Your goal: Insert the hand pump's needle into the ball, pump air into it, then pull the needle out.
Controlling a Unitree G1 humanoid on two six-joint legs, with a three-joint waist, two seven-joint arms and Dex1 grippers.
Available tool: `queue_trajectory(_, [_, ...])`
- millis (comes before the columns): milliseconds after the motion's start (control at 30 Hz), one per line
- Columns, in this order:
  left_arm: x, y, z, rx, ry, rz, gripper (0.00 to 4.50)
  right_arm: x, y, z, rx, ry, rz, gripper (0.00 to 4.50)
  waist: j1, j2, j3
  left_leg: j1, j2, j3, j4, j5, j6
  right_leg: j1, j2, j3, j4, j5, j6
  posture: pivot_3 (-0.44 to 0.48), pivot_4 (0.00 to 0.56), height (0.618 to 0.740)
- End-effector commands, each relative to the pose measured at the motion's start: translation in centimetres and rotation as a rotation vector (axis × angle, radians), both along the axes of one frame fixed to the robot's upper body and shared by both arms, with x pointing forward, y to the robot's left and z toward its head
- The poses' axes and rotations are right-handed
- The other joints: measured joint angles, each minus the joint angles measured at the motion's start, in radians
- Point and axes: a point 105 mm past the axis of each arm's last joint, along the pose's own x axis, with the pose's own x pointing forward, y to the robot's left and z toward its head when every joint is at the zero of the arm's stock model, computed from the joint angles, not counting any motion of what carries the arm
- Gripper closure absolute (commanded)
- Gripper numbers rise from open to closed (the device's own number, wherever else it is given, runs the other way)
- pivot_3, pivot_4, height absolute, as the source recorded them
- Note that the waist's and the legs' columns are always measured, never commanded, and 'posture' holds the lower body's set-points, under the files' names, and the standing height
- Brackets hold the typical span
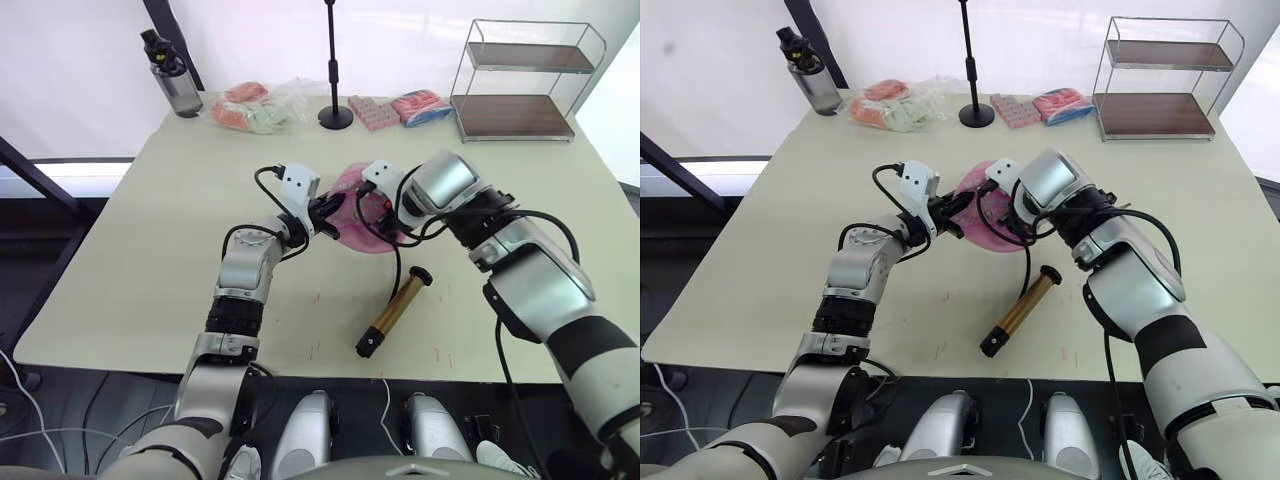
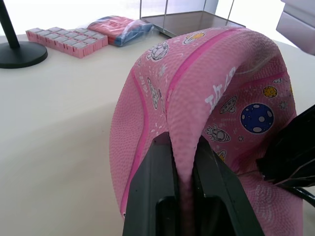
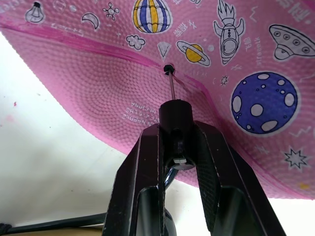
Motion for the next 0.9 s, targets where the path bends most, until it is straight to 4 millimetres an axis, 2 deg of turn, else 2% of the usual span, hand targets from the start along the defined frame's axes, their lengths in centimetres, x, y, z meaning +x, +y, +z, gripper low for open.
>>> queue_trajectory(33, [-1.0,-2.3,-0.5,-0.037,0.034,-0.083,4.47,0.2,0.2,-0.6,-0.015,-0.003,-0.011,4.16,-0.001,0.000,0.000,0.000,0.000,0.000,0.000,0.000,0.000,0.000,0.000,0.000,0.000,0.000,0.000,0.000,0.150,0.736])
queue_trajectory(200, [-1.2,-2.7,-0.8,-0.049,0.053,-0.094,4.47,0.5,1.1,-0.4,0.000,-0.012,-0.016,4.16,-0.003,0.000,0.000,0.003,0.000,0.003,0.000,-0.001,0.001,0.002,0.000,0.003,0.000,0.000,0.000,0.000,0.150,0.736])
queue_trajectory(333, [-1.4,-2.8,-1.0,-0.053,0.062,-0.097,4.47,0.5,1.7,-0.4,0.019,-0.003,-0.025,4.16,-0.004,0.000,0.000,0.012,-0.001,0.006,0.000,-0.004,0.006,0.006,0.000,0.007,0.000,0.001,0.002,0.000,0.150,0.736])
queue_trajectory(567, [-1.6,-2.8,-1.3,-0.061,0.074,-0.093,4.47,-0.2,3.5,-0.2,0.036,0.012,0.030,4.16,-0.010,-0.001,-0.001,0.013,-0.001,0.007,-0.001,-0.004,0.006,0.005,0.000,0.010,0.000,0.002,0.003,0.000,0.150,0.736])
queue_trajectory(900, [-1.6,-2.8,-1.5,-0.072,0.085,-0.086,4.47,-0.3,4.0,-0.8,0.043,0.028,-0.003,4.16,-0.021,-0.001,-0.001,0.013,-0.001,0.003,-0.001,-0.004,0.006,0.005,0.000,0.007,0.000,0.002,0.003,0.000,0.150,0.736])
